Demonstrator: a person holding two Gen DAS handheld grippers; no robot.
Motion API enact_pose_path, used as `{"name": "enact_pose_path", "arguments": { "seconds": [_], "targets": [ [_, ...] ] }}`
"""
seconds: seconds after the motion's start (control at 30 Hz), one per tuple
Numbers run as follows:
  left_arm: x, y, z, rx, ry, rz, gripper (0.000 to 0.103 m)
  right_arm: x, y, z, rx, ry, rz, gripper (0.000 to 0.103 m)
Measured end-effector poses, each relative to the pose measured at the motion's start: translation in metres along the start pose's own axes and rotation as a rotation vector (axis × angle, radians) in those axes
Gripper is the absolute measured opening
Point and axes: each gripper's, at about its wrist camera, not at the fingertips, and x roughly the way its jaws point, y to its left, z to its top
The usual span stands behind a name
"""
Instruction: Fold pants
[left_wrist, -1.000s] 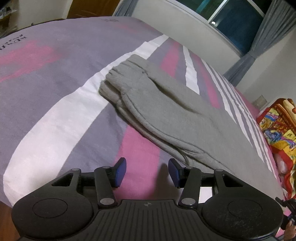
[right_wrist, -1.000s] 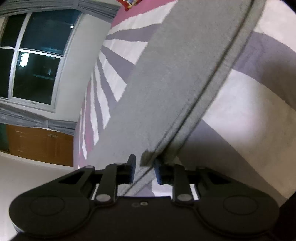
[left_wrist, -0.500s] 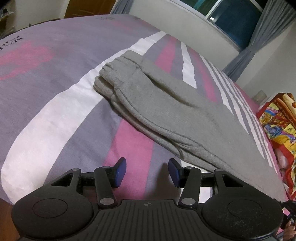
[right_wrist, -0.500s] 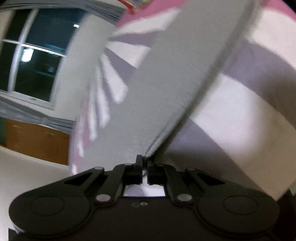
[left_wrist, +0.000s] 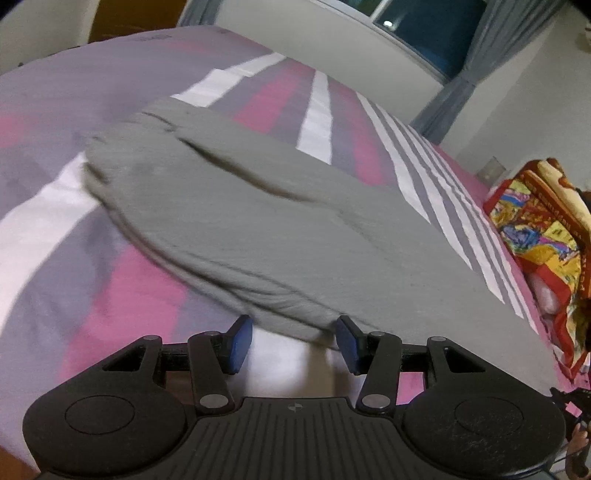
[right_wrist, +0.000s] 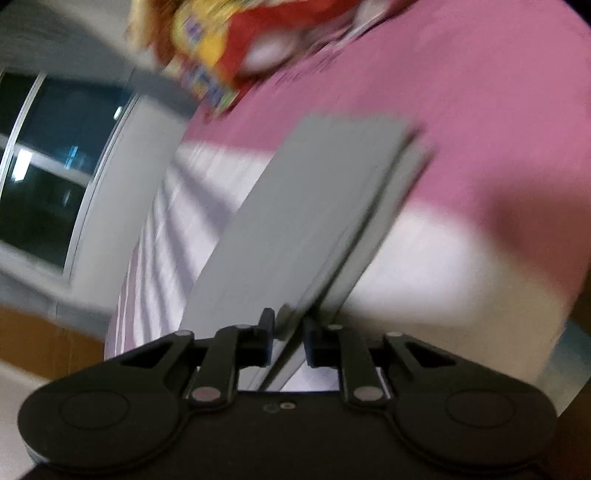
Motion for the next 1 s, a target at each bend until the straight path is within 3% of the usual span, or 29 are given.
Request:
{"name": "enact_pose_path", "arguments": {
  "seconds": [0.07, 0.13, 0.17, 0.2, 0.23, 0.27, 0.33, 0.4, 0.5, 0.53, 0.6, 0.73, 0.83, 0.93, 0.97, 1.0],
  "targets": [
    [0.004, -0.005, 0.002, 0.006, 0.001, 0.018, 0.056, 0.003, -0.01, 0.012, 0.017, 0.039, -0.011, 0.0],
    [0.001, -0.003, 0.005, -0.021, -0.009, 0.001, 0.057, -0.003, 0.009, 0.007, -0.063, 0.003, -0.068, 0.006],
    [-0.002, -0.001, 0.006, -0.035, -0.022, 0.005, 0.057, -0.014, 0.02, 0.002, -0.114, -0.053, -0.12, 0.022],
    [-0.007, 0.003, 0.006, -0.043, -0.038, 0.017, 0.058, -0.024, 0.026, -0.003, -0.142, -0.098, -0.146, 0.045],
    [-0.012, 0.007, 0.007, -0.051, -0.057, 0.037, 0.058, -0.032, 0.034, -0.01, -0.168, -0.142, -0.154, 0.051],
    [-0.018, 0.011, 0.008, -0.06, -0.08, 0.064, 0.058, -0.041, 0.039, -0.012, -0.215, -0.169, -0.141, 0.049],
    [-0.029, 0.016, 0.013, -0.074, -0.134, 0.105, 0.058, -0.038, 0.063, -0.028, -0.368, -0.109, -0.079, 0.043],
    [-0.031, 0.007, 0.024, -0.024, -0.171, 0.072, 0.058, -0.019, 0.103, -0.052, -0.528, -0.001, 0.05, 0.037],
    [-0.005, -0.019, 0.052, 0.095, -0.126, 0.001, 0.059, 0.025, 0.179, -0.106, -0.753, 0.134, 0.203, 0.034],
    [0.005, -0.026, 0.06, 0.12, -0.117, -0.02, 0.063, 0.043, 0.201, -0.123, -0.788, 0.184, 0.251, 0.032],
    [0.031, -0.038, 0.082, 0.164, -0.108, -0.045, 0.087, 0.082, 0.247, -0.162, -0.876, 0.277, 0.315, 0.026],
    [0.077, -0.044, 0.111, 0.24, -0.008, 0.004, 0.085, 0.158, 0.323, -0.236, -1.032, 0.446, 0.357, 0.023],
    [0.099, -0.048, 0.112, 0.372, 0.053, 0.032, 0.079, 0.196, 0.354, -0.277, -1.126, 0.528, 0.389, 0.023],
    [0.129, -0.043, 0.107, 0.453, 0.085, 0.118, 0.08, 0.232, 0.359, -0.308, -1.223, 0.523, 0.274, 0.013],
    [0.132, -0.042, 0.11, 0.444, 0.089, 0.121, 0.08, 0.241, 0.356, -0.308, -1.208, 0.505, 0.258, 0.0],
    [0.128, -0.046, 0.114, 0.444, 0.107, 0.13, 0.08, 0.247, 0.35, -0.301, -1.155, 0.504, 0.254, 0.0]
  ]
}}
